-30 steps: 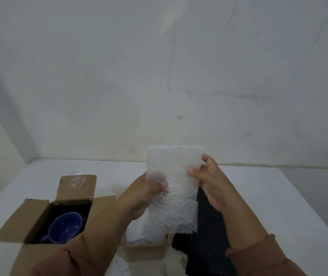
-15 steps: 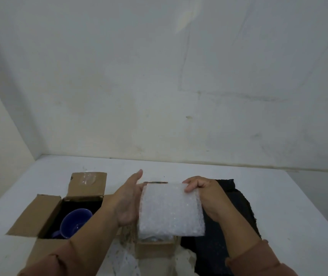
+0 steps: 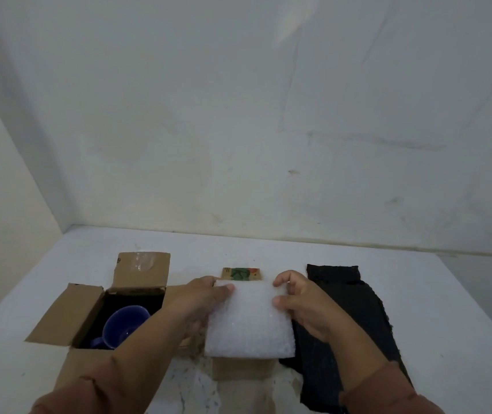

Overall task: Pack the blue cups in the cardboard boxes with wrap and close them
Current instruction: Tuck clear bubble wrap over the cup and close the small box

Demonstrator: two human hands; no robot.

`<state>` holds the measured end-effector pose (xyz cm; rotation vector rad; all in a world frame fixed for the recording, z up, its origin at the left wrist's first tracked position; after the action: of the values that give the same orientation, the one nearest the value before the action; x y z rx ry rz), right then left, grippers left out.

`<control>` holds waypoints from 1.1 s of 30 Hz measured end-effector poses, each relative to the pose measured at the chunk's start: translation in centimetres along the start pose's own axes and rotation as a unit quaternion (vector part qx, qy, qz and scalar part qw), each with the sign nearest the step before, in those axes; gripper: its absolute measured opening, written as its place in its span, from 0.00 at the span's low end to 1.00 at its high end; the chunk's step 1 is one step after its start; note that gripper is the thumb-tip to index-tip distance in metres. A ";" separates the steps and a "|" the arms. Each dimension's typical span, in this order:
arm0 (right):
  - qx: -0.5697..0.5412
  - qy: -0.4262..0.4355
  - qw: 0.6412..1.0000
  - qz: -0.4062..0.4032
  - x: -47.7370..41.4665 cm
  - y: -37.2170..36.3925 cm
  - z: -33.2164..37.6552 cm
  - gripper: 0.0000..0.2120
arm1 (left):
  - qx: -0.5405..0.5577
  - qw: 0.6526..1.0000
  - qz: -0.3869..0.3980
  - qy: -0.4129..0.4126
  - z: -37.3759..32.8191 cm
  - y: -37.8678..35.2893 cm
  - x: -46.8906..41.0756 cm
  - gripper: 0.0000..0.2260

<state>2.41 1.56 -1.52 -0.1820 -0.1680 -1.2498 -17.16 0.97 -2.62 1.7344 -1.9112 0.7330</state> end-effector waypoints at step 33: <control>0.309 0.059 0.933 -0.175 -1.5 -2.7 -3.8 0.25 | -0.685 0.660 -0.117 -0.286 4.3 -2.0 -2.0 0.31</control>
<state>-0.48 1.26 -5.42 0.4884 -0.4959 -1.4949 -14.93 -0.47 -6.95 1.0487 -1.5879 -1.2720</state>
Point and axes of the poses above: each hand's wrist, its own x-axis away from the middle knuckle, its own y-axis out of the back of the hand, z = x × y, the point moved 5 cm from there along -x, towards the middle knuckle, and after that the axes turned 6 degrees about y, right-handed, at the moved point
